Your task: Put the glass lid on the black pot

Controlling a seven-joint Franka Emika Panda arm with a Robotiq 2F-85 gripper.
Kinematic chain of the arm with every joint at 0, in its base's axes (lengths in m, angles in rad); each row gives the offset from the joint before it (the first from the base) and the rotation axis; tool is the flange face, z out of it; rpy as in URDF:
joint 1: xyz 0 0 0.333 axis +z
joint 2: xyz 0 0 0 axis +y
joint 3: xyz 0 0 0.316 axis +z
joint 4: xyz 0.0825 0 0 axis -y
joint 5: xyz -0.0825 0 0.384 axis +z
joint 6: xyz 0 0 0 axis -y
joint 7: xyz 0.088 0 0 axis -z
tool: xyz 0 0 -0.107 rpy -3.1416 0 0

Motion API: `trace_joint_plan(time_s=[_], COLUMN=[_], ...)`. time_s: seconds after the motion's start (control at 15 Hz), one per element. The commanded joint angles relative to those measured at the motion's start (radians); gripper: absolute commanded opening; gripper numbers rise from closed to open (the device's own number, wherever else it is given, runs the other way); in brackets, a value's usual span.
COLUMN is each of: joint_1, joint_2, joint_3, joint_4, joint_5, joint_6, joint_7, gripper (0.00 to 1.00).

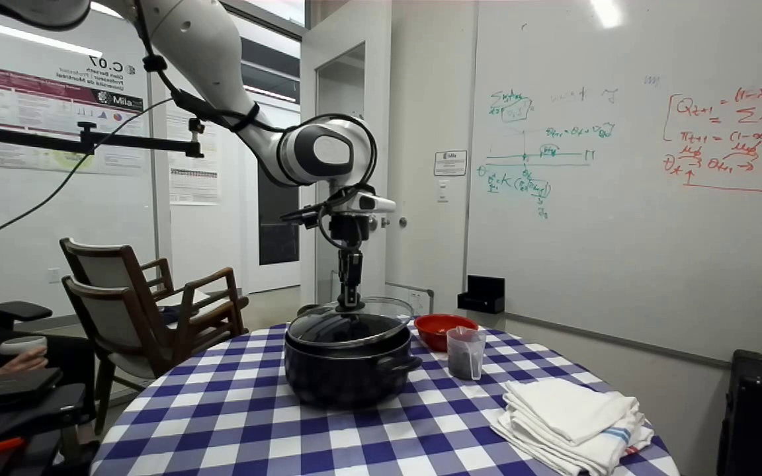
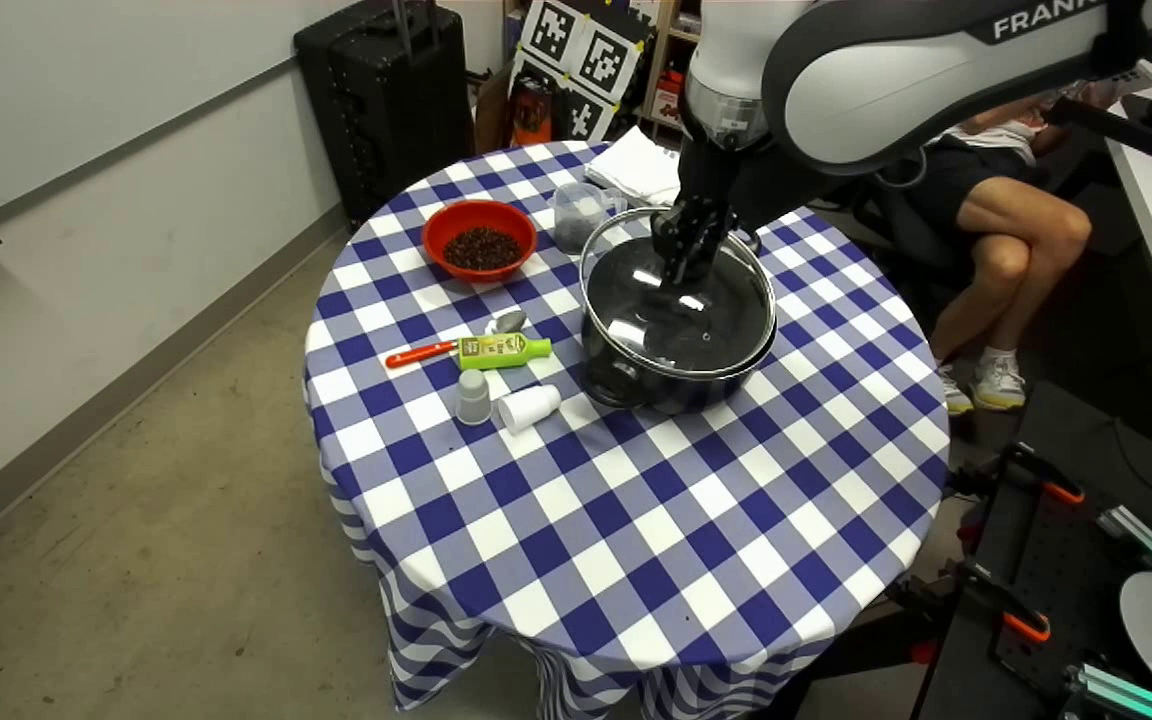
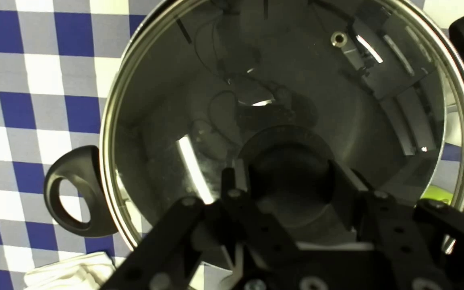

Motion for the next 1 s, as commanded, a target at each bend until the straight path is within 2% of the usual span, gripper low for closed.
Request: trace_joint_plan(time_s=[0.0,0.93], joint_1=[-0.003,-0.018], joint_2=[-0.013,-0.039], joint_3=[-0.007,0.006], joint_4=[0.008,-0.021], joint_5=[0.013,0.038], joint_6=[-0.021,-0.068], joint_7=[-0.017,-0.076], gripper=[0.25,0.25])
